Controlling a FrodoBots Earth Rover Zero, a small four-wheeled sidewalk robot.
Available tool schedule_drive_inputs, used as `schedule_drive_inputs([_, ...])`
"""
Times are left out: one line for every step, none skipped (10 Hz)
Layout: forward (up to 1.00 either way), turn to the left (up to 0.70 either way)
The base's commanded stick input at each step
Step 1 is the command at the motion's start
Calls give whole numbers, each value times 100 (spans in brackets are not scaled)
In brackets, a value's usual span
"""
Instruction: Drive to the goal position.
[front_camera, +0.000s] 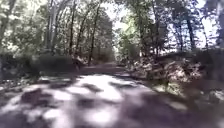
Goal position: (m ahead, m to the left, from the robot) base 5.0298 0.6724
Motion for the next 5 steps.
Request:
schedule_drive_inputs([45,0])
schedule_drive_inputs([45,0])
schedule_drive_inputs([45,0])
schedule_drive_inputs([45,0])
schedule_drive_inputs([45,0])
